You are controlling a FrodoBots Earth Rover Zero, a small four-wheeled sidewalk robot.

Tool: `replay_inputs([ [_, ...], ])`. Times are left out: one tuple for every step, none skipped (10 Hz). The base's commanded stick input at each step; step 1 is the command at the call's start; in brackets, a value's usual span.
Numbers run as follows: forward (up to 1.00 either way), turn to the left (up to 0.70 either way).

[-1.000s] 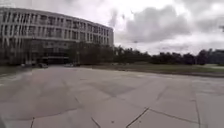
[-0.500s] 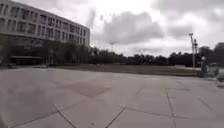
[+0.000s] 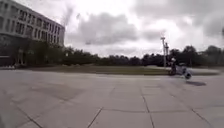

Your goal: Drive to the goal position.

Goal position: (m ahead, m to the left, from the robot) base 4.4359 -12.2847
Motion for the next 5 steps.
replay_inputs([
  [0.0,-0.48],
  [0.0,-0.49],
  [0.0,-0.49],
  [0.0,-0.49],
  [0.0,-0.49],
])
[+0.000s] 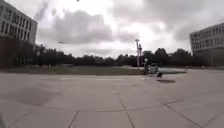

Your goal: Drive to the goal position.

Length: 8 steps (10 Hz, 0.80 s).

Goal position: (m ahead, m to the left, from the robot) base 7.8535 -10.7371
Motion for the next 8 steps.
replay_inputs([
  [0.0,-0.49],
  [0.0,-0.49],
  [0.0,-0.49],
  [0.0,-0.49],
  [0.0,-0.49],
  [0.0,-0.49],
  [0.0,-0.49],
  [0.0,-0.49],
])
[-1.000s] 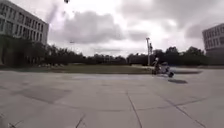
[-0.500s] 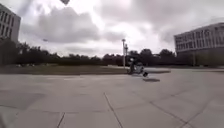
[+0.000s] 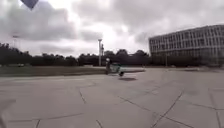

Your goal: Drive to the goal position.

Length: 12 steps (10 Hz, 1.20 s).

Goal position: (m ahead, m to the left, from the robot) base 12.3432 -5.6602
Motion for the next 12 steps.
replay_inputs([
  [0.0,-0.49],
  [0.0,-0.49],
  [0.0,-0.49],
  [0.15,-0.43],
  [0.5,-0.3],
  [0.66,-0.26],
  [0.7,-0.24],
  [0.7,-0.24],
  [0.7,-0.24],
  [0.7,-0.24],
  [0.7,-0.24],
  [0.7,-0.24],
])
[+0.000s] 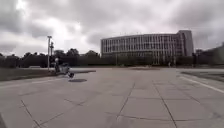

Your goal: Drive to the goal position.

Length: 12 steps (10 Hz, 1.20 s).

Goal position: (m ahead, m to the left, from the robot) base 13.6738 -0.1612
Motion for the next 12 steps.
replay_inputs([
  [0.7,-0.18],
  [0.7,0.0],
  [0.7,0.0],
  [0.7,0.0],
  [0.7,0.0],
  [0.7,0.0],
  [0.7,0.0],
  [0.7,0.0],
  [0.7,0.0],
  [0.7,0.0],
  [0.7,0.0],
  [0.7,-0.19],
])
